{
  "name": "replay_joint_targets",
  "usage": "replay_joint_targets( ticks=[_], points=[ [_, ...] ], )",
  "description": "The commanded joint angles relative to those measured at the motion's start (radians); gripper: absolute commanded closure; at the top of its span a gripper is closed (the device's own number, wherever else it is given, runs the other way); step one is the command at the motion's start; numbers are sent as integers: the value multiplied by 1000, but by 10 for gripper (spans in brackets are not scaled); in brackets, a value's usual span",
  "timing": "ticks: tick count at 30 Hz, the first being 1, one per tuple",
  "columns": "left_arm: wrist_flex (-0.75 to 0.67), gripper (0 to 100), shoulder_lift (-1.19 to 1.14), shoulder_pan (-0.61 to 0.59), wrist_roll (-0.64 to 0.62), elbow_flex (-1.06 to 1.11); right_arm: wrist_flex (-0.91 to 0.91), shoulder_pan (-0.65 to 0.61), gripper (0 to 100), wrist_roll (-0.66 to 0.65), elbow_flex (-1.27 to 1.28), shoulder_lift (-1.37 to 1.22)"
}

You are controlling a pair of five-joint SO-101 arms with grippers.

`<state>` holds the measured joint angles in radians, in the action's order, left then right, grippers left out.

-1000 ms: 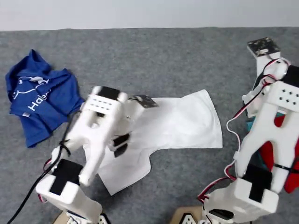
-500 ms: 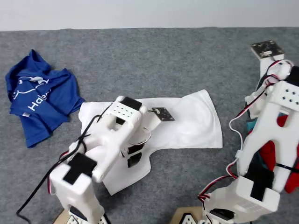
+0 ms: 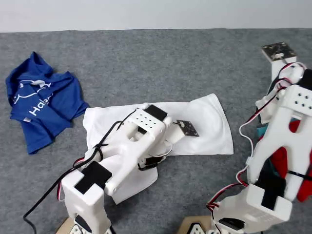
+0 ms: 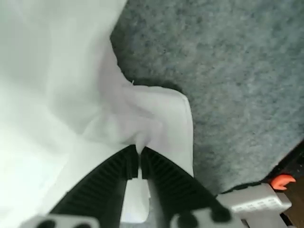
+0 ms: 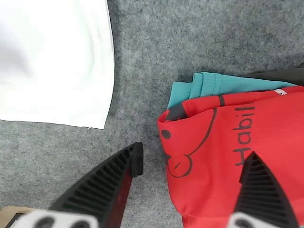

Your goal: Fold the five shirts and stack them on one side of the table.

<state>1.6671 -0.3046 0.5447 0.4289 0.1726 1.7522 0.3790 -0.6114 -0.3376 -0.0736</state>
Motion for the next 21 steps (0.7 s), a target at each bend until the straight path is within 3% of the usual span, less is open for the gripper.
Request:
replay_joint_targets(
  ticks=[1, 18, 21],
  points=[
    [66, 998, 6, 9, -8, -84, 38, 15, 666, 8, -8, 13],
    [57, 994, -3, 118, -107, -125, 38, 13, 666, 8, -8, 13],
    [63, 940, -3, 117, -110, -125, 38, 13, 666, 8, -8, 13]
  ],
)
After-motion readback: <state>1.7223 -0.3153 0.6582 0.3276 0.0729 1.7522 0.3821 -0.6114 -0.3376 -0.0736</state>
